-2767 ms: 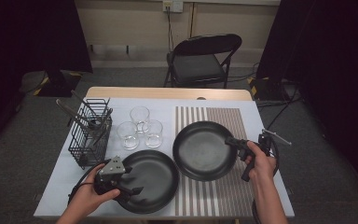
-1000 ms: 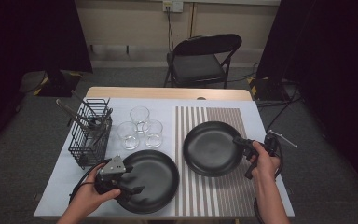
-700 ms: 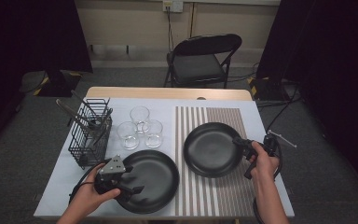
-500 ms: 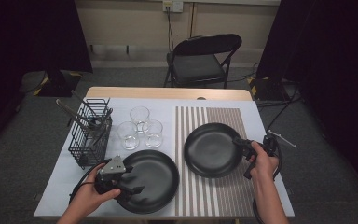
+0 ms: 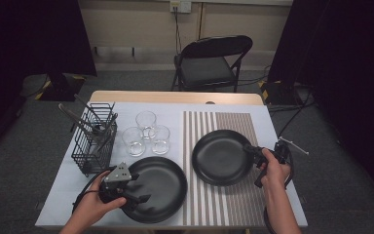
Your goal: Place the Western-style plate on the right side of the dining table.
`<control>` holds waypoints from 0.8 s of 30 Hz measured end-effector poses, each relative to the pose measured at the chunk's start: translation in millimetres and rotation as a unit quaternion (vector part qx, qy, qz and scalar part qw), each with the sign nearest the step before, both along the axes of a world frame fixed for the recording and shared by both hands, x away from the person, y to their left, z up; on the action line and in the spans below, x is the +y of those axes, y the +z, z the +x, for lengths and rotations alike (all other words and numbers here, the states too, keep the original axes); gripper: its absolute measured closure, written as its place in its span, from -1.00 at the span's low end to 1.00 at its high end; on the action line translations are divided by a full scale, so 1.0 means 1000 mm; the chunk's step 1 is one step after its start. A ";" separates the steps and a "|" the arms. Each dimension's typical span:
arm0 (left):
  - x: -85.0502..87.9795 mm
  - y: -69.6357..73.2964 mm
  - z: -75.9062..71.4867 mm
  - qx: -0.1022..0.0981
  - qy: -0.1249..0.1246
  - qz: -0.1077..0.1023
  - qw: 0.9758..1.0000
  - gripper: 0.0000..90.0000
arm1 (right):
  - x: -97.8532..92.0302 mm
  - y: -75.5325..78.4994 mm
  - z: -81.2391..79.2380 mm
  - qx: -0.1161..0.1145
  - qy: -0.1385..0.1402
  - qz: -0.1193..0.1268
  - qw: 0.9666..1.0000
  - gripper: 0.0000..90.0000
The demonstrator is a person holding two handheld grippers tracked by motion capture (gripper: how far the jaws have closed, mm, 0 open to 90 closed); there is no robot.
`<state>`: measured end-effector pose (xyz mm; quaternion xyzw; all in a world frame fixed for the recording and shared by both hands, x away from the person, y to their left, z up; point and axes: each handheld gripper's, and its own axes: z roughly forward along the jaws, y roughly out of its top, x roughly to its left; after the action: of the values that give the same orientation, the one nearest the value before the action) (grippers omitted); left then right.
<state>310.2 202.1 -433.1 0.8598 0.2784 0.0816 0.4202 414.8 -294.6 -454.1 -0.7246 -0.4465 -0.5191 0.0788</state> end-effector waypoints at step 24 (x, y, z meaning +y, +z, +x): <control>0.001 0.001 0.000 -0.003 -0.001 0.004 1.000 -0.64 | -0.002 -0.003 0.000 0.009 0.014 -0.040 0.999 0.80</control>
<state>309.7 203.1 -431.6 0.8614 0.2758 0.0850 0.4180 415.0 -296.6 -457.0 -0.7257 -0.4760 -0.4931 0.0609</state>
